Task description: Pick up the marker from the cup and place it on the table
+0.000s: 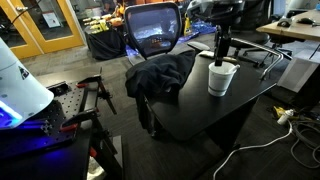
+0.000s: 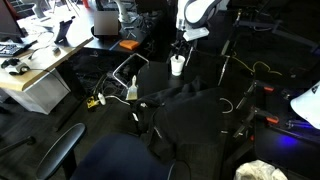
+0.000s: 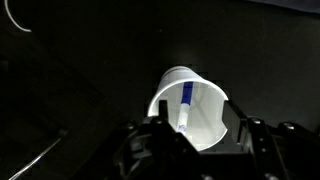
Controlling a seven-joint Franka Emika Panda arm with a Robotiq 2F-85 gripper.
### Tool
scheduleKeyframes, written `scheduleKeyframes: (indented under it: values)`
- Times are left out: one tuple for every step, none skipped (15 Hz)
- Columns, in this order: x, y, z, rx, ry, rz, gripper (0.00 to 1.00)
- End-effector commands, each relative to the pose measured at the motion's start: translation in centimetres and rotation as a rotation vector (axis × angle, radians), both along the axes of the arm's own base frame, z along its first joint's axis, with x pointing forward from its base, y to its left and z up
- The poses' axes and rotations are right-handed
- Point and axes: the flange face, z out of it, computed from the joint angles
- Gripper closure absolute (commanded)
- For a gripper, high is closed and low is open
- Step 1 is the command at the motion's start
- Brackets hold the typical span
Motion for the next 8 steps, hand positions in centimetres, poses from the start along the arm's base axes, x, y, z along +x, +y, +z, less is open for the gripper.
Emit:
scheduleKeyframes:
  values:
    - [1.11,-0.1,0.21,0.015,0.016,-0.034,0.47]
    - [1.27,-0.16,0.16,0.016,0.017,-0.035,0.46]
    - [1.43,-0.23,0.11,0.018,0.018,-0.036,0.48]
    - [1.6,-0.35,-0.01,0.019,0.022,-0.04,0.46]
    - [1.72,-0.45,-0.1,0.021,0.025,-0.043,0.47]
    - [1.86,-0.59,-0.21,0.023,0.026,-0.046,0.45]
    - [1.99,-0.73,-0.32,0.025,0.03,-0.052,0.46]
    - [2.08,-0.83,-0.47,0.027,0.031,-0.055,0.44]
